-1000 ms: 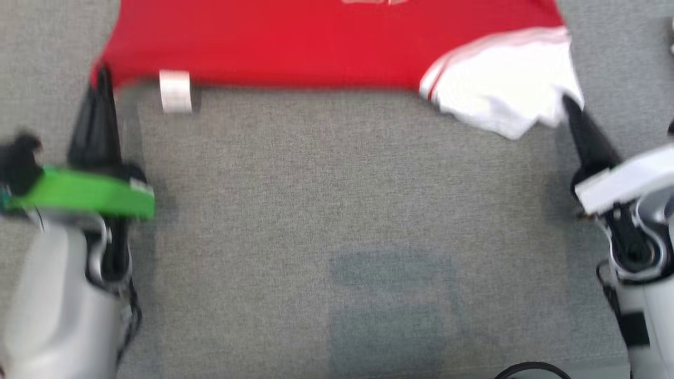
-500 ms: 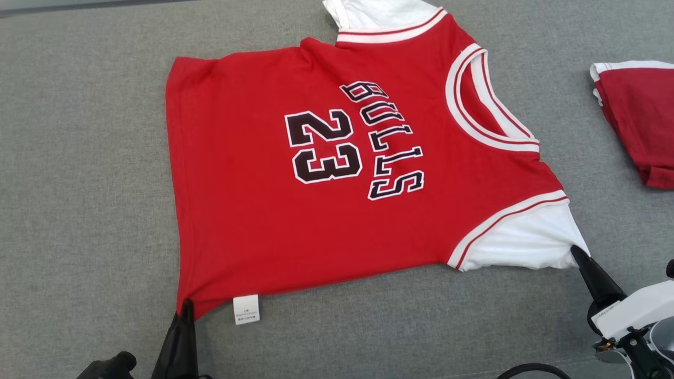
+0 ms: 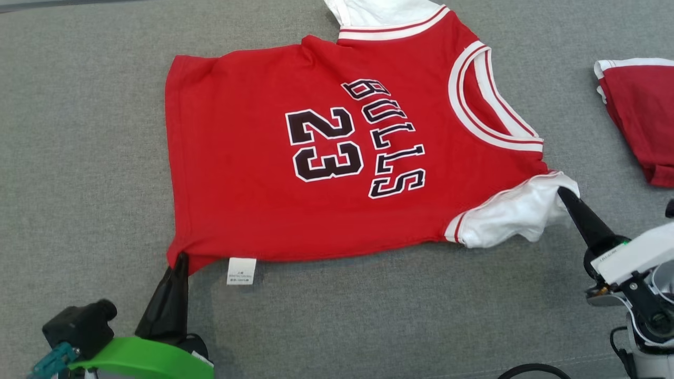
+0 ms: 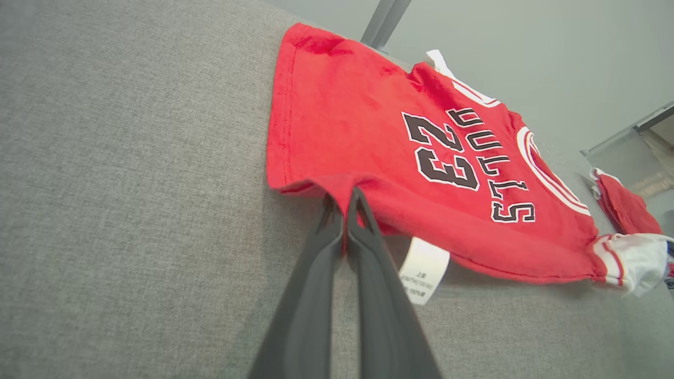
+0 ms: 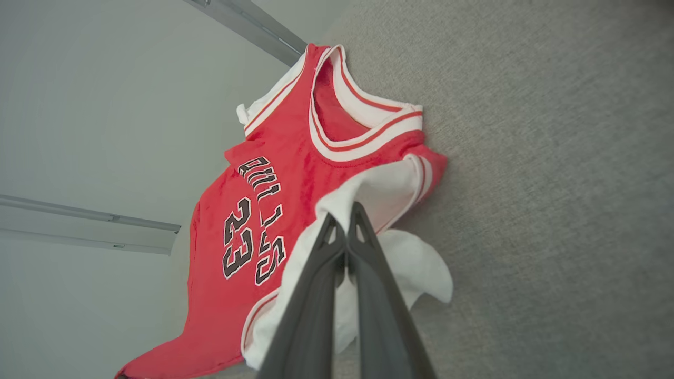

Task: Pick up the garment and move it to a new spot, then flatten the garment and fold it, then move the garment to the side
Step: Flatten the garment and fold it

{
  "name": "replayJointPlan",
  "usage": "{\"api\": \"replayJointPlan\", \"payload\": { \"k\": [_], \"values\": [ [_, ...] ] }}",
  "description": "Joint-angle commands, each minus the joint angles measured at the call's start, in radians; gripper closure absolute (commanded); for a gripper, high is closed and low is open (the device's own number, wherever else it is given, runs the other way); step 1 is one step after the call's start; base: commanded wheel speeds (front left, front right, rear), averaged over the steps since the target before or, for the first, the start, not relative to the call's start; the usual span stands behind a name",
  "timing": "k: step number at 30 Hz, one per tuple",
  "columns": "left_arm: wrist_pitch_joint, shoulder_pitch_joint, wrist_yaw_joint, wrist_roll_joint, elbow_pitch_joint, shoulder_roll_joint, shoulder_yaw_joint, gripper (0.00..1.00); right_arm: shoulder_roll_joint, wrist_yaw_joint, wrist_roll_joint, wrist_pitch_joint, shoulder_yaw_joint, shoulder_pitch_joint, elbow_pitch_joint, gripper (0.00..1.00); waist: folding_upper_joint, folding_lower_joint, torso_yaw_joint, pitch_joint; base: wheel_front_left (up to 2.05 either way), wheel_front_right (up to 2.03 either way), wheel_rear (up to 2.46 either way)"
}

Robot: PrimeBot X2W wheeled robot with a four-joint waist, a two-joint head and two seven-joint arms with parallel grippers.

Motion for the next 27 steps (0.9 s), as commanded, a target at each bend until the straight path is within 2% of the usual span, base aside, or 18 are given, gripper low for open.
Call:
{"api": "replayJointPlan", "payload": {
  "k": [1, 12, 20, 21, 22, 23, 24, 25, 26, 27],
  "values": [
    [0.021, -0.036, -0.001, -0.006, -0.008, 0.015, 0.000, 1.00, 0.016, 0.000, -0.019, 0.017, -0.010, -0.040, 0.016, 1.00, 0.0001, 0.0001, -0.003, 0.017, 0.00, 0.00, 0.00],
    [0.208, -0.319, -0.010, 0.028, 0.080, 0.098, -0.027, 1.00, 0.080, 0.000, -0.124, 0.052, -0.067, -0.293, 0.182, 1.00, 0.0001, 0.0001, 0.033, 0.074, 0.00, 0.00, 0.00],
    [0.268, -0.475, -0.026, 0.040, 0.253, 0.094, -0.065, 1.00, 0.098, 0.000, -0.179, 0.015, -0.042, -0.395, 0.297, 1.00, 0.0001, 0.0001, 0.038, 0.091, 0.00, 0.00, 0.00],
    [0.271, -0.488, -0.028, 0.039, 0.279, 0.090, -0.070, 1.00, 0.097, 0.000, -0.195, 0.003, -0.037, -0.402, 0.312, 0.88, 0.0001, 0.0001, 0.037, 0.092, 0.00, 0.00, 0.00],
    [0.270, -0.501, -0.027, 0.042, 0.304, 0.087, -0.072, 1.00, 0.097, 0.000, -0.207, -0.009, -0.030, -0.407, 0.325, 0.62, 0.0001, 0.0001, 0.037, 0.091, 0.00, 0.00, 0.00],
    [0.266, -0.512, -0.026, 0.045, 0.326, 0.085, -0.073, 1.00, 0.092, 0.000, -0.222, -0.021, -0.021, -0.410, 0.334, 0.23, 0.0001, 0.0001, 0.036, 0.090, 0.00, 0.00, 0.00],
    [0.263, -0.519, -0.025, 0.045, 0.347, 0.082, -0.074, 1.00, 0.084, 0.000, -0.236, -0.032, -0.010, -0.410, 0.343, 0.00, 0.0001, 0.0001, 0.036, 0.088, 0.00, 0.00, 0.00],
    [0.262, -0.523, -0.022, 0.039, 0.370, 0.076, -0.072, 0.99, 0.071, 0.000, -0.253, -0.047, 0.005, -0.409, 0.346, 0.00, 0.0001, 0.0001, 0.035, 0.085, 0.00, 0.00, 0.00],
    [0.260, -0.524, -0.018, 0.032, 0.388, 0.071, -0.071, 0.76, 0.064, 0.000, -0.260, -0.064, 0.018, -0.406, 0.345, 0.00, 0.0001, 0.0001, 0.034, 0.081, 0.00, 0.00, 0.00],
    [0.254, -0.525, -0.019, 0.034, 0.402, 0.073, -0.071, 0.31, 0.054, 0.000, -0.270, -0.081, 0.034, -0.398, 0.341, 0.00, 0.0001, 0.0001, 0.031, 0.077, 0.00, 0.00, 0.00]
  ]
}}
